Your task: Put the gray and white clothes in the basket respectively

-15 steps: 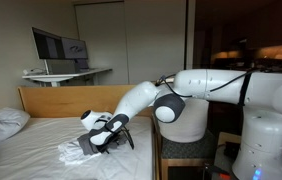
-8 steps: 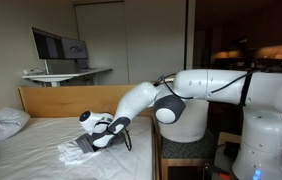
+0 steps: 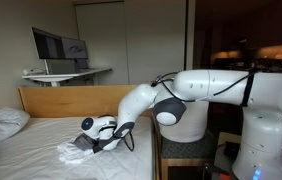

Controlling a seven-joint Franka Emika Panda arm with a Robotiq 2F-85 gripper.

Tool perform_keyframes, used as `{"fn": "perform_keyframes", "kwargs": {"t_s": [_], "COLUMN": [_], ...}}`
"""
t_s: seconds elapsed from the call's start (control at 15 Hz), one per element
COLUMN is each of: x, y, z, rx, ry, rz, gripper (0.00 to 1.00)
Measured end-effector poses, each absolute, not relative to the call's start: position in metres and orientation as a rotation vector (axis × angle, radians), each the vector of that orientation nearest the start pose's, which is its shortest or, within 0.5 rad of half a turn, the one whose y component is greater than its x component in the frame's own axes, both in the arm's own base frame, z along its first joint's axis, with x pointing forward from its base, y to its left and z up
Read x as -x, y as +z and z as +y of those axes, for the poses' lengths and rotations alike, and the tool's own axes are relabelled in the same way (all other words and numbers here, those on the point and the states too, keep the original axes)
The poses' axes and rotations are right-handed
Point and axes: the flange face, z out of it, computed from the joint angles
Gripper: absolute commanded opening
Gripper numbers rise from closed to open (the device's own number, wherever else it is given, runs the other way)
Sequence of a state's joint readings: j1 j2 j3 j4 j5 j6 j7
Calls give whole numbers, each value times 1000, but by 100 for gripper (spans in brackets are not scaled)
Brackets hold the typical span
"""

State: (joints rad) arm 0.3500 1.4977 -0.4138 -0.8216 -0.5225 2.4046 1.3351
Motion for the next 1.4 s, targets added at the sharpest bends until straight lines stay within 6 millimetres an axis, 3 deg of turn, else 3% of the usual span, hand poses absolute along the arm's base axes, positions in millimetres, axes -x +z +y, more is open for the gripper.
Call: {"fn": "perform_keyframes", "kwargs": {"t_s": [0.07,0.73,0.93,1.4], "x": [-764,-760,-760,-766], "y": [9,6,5,14], "z": [100,109,109,115], "rx": [-2388,-2327,-2317,-2360], "ry": [778,865,874,858], "rz": [-756,-746,-739,-739], "gripper": [71,5,1,3]}}
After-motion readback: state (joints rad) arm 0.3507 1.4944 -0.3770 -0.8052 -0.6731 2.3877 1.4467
